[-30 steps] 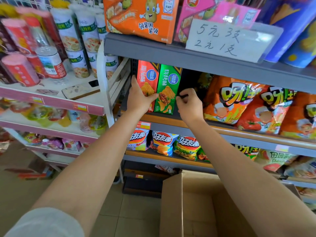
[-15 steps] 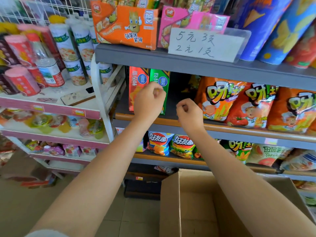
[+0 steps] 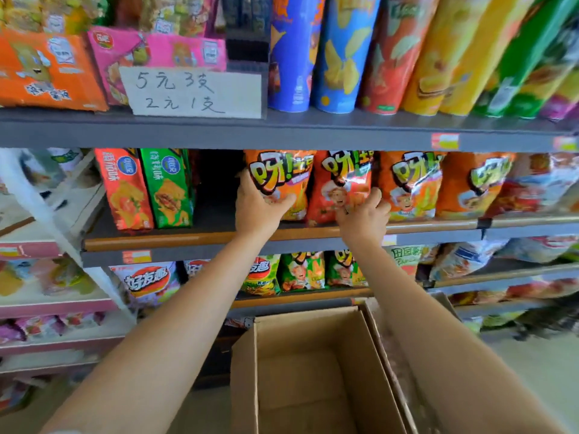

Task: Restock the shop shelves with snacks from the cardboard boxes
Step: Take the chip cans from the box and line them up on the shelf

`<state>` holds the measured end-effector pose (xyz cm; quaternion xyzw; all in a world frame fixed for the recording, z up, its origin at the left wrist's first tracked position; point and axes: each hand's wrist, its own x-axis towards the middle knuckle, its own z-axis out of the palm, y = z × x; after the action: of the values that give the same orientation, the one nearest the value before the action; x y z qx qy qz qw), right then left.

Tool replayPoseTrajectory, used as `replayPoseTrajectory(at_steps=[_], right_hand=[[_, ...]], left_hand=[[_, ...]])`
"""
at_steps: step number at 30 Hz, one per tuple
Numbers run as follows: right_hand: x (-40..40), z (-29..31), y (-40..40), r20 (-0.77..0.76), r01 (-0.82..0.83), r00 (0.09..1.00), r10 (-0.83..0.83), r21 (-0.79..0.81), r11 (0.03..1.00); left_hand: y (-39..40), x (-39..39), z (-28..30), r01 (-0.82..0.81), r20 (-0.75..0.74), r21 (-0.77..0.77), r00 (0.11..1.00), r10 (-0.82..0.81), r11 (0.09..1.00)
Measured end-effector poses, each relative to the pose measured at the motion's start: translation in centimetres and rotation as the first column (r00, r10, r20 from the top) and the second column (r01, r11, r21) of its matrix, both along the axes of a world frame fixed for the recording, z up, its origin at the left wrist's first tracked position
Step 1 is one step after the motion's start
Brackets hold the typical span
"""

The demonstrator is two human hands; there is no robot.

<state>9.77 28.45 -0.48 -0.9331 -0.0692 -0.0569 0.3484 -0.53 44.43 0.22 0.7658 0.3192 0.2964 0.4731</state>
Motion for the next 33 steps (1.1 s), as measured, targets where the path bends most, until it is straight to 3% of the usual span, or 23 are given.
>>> replayPoseTrajectory(at_steps=[6, 13, 20, 33], right_hand=[[4.4, -0.6, -0.9, -0.118, -0.157, 0.981, 0.152, -0.029, 0.987], [6.6, 0.3, -0.5, -0.128, -0.209, 0.973, 0.192, -0.134, 0.969], [6.3, -0.8, -0.2, -0.073, -0.224, 0.970, 0.232, 0.102, 0.969], [4.4, -1.2, 0.4, 0.040, -0.151, 0.988, 0.146, 0.241, 0.959]], left_hand=[[0.4, 2.0, -1.2, -0.052, 0.047, -0.153, 0.997, 0.060, 0.987], [0.5, 2.5, -1.3, -0.119, 0.073, -0.132, 0.989, 0.129, 0.984], [1.7, 2.2, -0.6, -0.173, -0.013, -0.074, 0.985, 0.172, 0.982], [4.7, 0.3, 0.3, -0.058, -0.082, -0.075, 0.995, 0.052, 0.995]])
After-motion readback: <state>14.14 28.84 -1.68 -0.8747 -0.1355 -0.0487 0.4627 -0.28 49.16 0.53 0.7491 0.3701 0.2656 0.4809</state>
